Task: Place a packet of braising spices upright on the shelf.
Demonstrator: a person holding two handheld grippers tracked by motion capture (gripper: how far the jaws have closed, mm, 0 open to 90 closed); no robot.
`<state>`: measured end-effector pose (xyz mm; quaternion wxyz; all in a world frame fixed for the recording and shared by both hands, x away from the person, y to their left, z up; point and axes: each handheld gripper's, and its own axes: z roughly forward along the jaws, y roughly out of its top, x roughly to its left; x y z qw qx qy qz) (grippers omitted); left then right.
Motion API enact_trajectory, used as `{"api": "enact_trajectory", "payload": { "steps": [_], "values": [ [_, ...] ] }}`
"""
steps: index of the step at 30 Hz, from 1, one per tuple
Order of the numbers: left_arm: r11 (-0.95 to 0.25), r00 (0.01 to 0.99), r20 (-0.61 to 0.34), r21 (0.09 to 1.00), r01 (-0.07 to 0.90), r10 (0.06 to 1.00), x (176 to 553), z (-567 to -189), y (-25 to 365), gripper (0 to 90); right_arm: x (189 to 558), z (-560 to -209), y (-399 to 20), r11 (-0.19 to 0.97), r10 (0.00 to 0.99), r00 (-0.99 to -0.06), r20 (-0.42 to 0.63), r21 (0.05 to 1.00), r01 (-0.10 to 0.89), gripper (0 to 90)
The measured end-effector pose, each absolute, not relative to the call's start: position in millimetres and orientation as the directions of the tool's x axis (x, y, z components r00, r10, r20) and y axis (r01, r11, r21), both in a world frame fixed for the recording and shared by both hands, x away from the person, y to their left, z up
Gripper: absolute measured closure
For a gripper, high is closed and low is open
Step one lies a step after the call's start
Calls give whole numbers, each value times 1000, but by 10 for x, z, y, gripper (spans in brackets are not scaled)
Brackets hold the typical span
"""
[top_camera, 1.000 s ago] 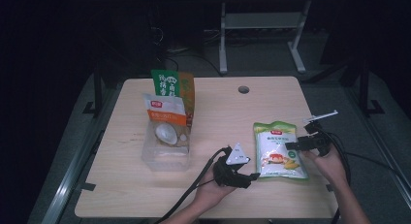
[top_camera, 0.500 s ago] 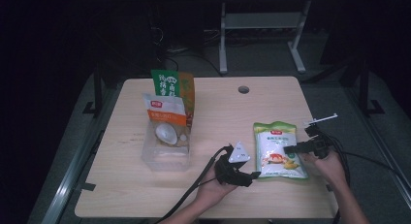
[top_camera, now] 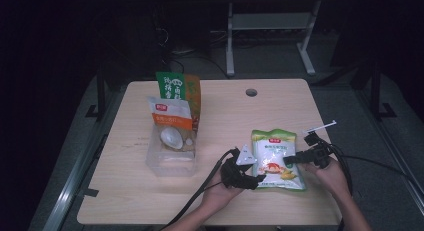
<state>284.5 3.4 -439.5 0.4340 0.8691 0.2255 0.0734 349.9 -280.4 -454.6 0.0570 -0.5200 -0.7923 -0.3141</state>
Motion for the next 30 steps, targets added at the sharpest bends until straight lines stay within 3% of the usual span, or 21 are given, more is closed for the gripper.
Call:
{"api": "enact_trajectory", "payload": {
  "steps": [8, 16, 23, 30],
  "values": [
    [-548, 881, -76, 757, 356, 468, 2879, -4508, 20, 491, 3454, -4538, -2665, 296, 771, -481, 418, 433, 851, 368],
    [-559, 870, -69, 741, 372, 488, 2931, -4555, -93, 534, 3539, -4556, -2770, 232, 782, -435, 447, 440, 867, 308],
    [-572, 865, -51, 730, 374, 499, 2931, -4539, -152, 556, 3587, -4502, -2875, 180, 803, -410, 432, 480, 859, 306],
    [-602, 868, -43, 704, 377, 494, 2967, -4511, -192, 584, 3635, -4595, -2922, 154, 778, -392, 492, 455, 877, 325]
  ]
}}
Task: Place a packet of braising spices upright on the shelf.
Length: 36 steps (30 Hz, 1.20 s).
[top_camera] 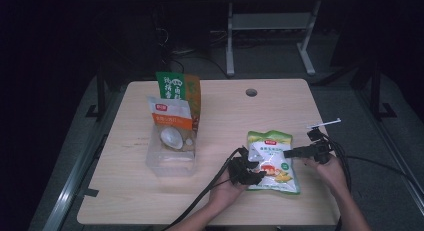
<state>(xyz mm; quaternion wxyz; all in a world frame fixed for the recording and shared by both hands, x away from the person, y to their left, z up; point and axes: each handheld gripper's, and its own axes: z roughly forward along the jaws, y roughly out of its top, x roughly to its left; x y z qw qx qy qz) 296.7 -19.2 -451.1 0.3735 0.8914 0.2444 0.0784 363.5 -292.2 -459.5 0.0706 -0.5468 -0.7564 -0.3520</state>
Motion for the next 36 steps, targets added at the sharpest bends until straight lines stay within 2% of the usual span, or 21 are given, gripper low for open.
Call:
{"api": "enact_trajectory", "payload": {
  "steps": [4, 7, 16, 23, 26, 28, 29, 33, 36],
  "values": [
    [-592, 866, -63, 704, 391, 497, 2990, -4516, -187, 592, 3655, -4647, -2915, 140, 711, -396, 580, 435, 889, 384],
    [-599, 870, -65, 701, 388, 489, 3000, -4516, -177, 593, 3662, -4647, -2863, 173, 702, -421, 575, 435, 884, 396],
    [-595, 872, -80, 700, 394, 484, 3033, -4541, -168, 597, 3682, -4645, -2786, 225, 655, -455, 603, 419, 880, 517],
    [-596, 873, -80, 700, 393, 481, 3050, -4550, -162, 604, 3730, -4678, -2784, 215, 628, -419, 656, 371, 903, 571],
    [-596, 872, -81, 698, 395, 483, 3052, -4549, -158, 605, 3737, -4695, -2787, 201, 621, -404, 671, 362, 910, 622],
    [-600, 872, -80, 695, 396, 483, 3056, -4545, -149, 607, 3743, -4702, -2781, 199, 612, -404, 680, 362, 911, 693],
    [-599, 871, -82, 694, 398, 484, 3057, -4544, -147, 607, 3744, -4699, -2771, 203, 609, -412, 678, 369, 907, 735],
    [-598, 871, -77, 697, 396, 486, 3055, -4547, -140, 607, 3727, -4652, -2710, 230, 616, -450, 647, 398, 888, 798],
    [-595, 866, -81, 695, 403, 493, 3056, -4547, -135, 597, 3708, -4616, -2685, 245, 627, -471, 620, 417, 875, 819]
  ]
}}
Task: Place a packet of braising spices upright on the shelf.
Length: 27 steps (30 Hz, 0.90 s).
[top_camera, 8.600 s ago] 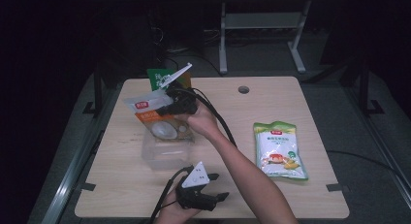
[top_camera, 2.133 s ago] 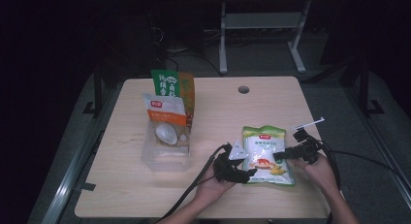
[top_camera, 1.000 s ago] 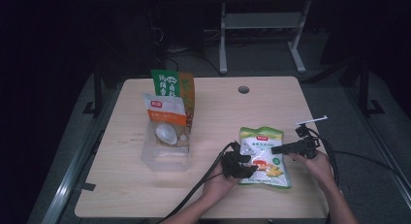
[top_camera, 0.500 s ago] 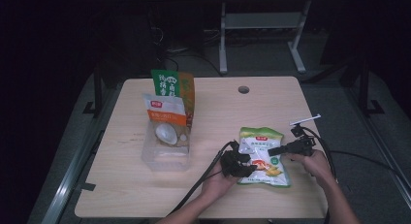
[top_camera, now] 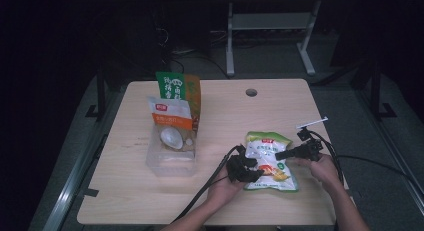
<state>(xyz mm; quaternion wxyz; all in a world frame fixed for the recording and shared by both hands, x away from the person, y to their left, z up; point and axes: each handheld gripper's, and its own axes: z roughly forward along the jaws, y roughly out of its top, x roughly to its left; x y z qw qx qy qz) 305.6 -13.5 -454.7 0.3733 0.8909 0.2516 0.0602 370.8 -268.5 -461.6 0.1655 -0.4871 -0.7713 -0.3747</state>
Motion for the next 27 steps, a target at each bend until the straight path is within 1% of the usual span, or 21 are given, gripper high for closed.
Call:
{"api": "enact_trajectory", "payload": {
  "steps": [1, 2, 3, 4, 7, 10, 15, 17, 26, 27],
  "values": [
    [-594, 864, -76, 696, 404, 498, 3057, -4547, -133, 583, 3700, -4601, -2676, 255, 632, -486, 603, 430, 866, 824],
    [-594, 856, -64, 693, 408, 513, 3055, -4545, -132, 547, 3687, -4580, -2664, 259, 638, -491, 594, 435, 863, 829],
    [-595, 850, -55, 690, 412, 524, 3058, -4545, -131, 469, 3677, -4567, -2657, 268, 641, -505, 578, 448, 853, 834],
    [-590, 849, -63, 692, 416, 525, 3065, -4545, -124, 429, 3665, -4549, -2646, 272, 646, -513, 566, 457, 847, 839],
    [-582, 839, -65, 691, 428, 540, 3069, -4525, -94, 367, 3635, -4511, -2619, 282, 657, -532, 534, 480, 831, 844],
    [-565, 830, -91, 691, 451, 550, 3097, -4517, -56, 333, 3612, -4488, -2609, 293, 659, -554, 509, 505, 812, 847],
    [-528, 809, -143, 691, 494, 570, 3121, -4532, -3, 290, 3551, -4384, -2571, 303, 672, -593, 444, 566, 767, 850],
    [-518, 805, -158, 692, 503, 571, 3120, -4521, 27, 291, 3517, -4329, -2556, 304, 681, -606, 411, 595, 744, 851],
    [-493, 812, -172, 718, 491, 558, 3000, -4494, 192, 289, 3350, -4129, -2487, 299, 713, -644, 278, 710, 637, 856],
    [-481, 808, -187, 720, 500, 559, 2979, -4488, 214, 289, 3319, -4092, -2457, 306, 718, -649, 252, 723, 619, 857]
  ]
}}
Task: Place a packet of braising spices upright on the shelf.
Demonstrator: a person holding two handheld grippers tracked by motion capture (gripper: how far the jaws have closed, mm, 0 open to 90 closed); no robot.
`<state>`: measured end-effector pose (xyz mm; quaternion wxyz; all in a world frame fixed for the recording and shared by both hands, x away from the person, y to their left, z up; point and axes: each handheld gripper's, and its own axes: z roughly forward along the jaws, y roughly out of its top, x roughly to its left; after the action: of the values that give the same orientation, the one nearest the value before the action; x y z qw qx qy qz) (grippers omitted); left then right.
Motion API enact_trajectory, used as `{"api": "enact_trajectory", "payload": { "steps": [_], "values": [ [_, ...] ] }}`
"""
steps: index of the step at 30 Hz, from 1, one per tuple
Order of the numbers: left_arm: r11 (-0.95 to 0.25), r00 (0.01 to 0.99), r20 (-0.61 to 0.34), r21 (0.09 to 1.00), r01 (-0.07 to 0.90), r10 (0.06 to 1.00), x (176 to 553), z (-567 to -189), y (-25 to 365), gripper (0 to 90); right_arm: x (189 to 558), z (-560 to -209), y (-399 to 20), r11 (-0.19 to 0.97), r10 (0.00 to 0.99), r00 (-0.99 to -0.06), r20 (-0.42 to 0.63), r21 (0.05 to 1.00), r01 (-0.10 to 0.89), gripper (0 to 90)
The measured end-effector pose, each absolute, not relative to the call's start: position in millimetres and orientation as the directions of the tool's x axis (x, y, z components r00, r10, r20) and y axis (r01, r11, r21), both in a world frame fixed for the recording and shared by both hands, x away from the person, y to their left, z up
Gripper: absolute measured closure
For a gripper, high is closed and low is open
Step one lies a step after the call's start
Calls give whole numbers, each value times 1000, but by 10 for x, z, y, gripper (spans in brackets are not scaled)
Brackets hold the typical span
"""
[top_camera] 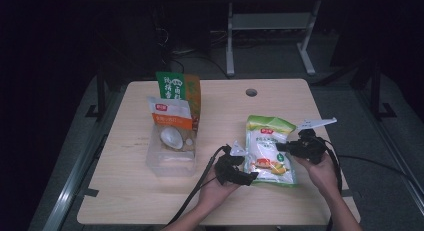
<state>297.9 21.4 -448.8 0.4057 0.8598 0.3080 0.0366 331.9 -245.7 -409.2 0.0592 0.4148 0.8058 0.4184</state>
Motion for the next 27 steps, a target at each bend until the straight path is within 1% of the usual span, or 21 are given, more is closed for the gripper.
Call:
{"api": "enact_trajectory", "payload": {
  "steps": [2, 7, 8, 11, 13, 18, 24, 27],
  "values": [
    [-469, 809, -188, 733, 493, 556, 2946, -4477, 259, 290, 3294, -4052, -2431, 312, 713, -663, 229, 743, 593, 857],
    [-480, 816, -183, 730, 486, 548, 2880, -4465, 345, 289, 3254, -3980, -2356, 327, 698, -689, 196, 768, 550, 859],
    [-472, 816, -192, 734, 489, 545, 2867, -4468, 354, 290, 3252, -3971, -2340, 328, 693, -693, 197, 770, 547, 860],
    [-490, 824, -176, 730, 476, 539, 2852, -4467, 390, 293, 3252, -3952, -2304, 331, 678, -708, 197, 778, 534, 862],
    [-477, 816, -191, 730, 490, 546, 2863, -4472, 403, 297, 3249, -3942, -2288, 325, 669, -714, 209, 781, 533, 863],
    [-449, 801, -213, 735, 509, 559, 2901, -4484, 415, 301, 3217, -3906, -2245, 333, 647, -737, 195, 797, 503, 863],
    [-455, 802, -206, 733, 506, 560, 2904, -4478, 389, 315, 3177, -3916, -2246, 318, 608, -767, 206, 821, 473, 864],
    [-448, 801, -208, 738, 505, 561, 2891, -4470, 381, 318, 3170, -3919, -2267, 307, 595, -772, 223, 825, 475, 865]
  ]
}}
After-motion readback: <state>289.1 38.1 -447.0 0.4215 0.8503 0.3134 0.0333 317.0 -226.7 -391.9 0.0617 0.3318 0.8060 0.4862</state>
